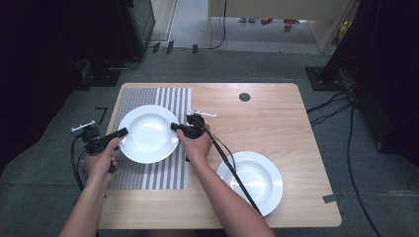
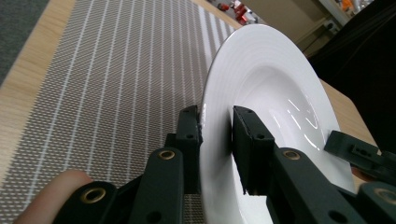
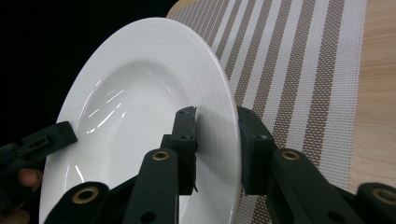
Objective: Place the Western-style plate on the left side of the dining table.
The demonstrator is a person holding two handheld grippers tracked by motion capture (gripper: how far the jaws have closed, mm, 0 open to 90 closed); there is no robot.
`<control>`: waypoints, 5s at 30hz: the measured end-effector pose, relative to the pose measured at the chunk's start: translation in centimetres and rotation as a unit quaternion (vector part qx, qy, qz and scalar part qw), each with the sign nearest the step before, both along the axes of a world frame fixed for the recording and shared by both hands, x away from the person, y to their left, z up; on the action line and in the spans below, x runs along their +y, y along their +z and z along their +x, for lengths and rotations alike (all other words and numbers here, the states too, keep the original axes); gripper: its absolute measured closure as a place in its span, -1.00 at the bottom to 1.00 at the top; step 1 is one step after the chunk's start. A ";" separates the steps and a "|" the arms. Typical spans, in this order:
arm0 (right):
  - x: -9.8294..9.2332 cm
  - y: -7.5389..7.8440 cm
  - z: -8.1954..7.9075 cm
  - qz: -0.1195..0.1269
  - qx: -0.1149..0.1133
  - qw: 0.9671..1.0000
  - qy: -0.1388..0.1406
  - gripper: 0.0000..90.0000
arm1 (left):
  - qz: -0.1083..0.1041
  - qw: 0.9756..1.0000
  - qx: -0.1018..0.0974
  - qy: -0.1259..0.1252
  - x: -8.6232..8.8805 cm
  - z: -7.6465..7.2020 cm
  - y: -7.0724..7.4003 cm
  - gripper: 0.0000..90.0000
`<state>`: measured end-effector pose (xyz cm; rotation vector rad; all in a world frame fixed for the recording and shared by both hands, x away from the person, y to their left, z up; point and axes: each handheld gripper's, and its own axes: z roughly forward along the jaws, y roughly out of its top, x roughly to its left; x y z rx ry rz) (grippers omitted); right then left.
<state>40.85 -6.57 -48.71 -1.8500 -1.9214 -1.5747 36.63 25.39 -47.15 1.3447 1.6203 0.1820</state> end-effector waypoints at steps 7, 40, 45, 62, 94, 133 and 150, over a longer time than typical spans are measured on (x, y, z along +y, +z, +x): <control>0.9 -0.8 1.2 -0.001 0.010 1.000 -0.009 0.61 | 0.001 1.000 0.023 0.016 0.4 1.2 -0.8 0.63; 2.4 -2.7 2.7 -0.034 0.004 0.998 -0.061 0.54 | 0.015 0.998 0.049 0.029 -0.3 4.5 -3.0 0.34; 1.9 -1.8 2.7 -0.047 -0.012 0.997 -0.060 0.24 | 0.029 0.998 0.044 0.025 -0.2 4.5 -2.3 -0.13; -2.7 3.3 -0.2 -0.079 -0.073 0.994 -0.005 0.01 | 0.118 0.993 0.005 0.029 -0.6 0.3 0.0 -0.53; -16.4 6.0 -9.2 -0.099 -0.116 0.988 0.001 -0.45 | 0.148 0.986 -0.070 -0.021 -4.4 -8.8 2.4 -0.57; -33.6 2.1 -17.0 -0.144 -0.094 0.979 -0.106 -0.49 | 0.178 0.982 -0.059 -0.020 -3.0 -13.9 -1.1 -0.63; -37.9 -1.9 -19.6 -0.182 -0.047 0.972 -0.138 -0.49 | 0.200 0.979 -0.028 -0.010 -1.4 -15.0 -3.5 -0.66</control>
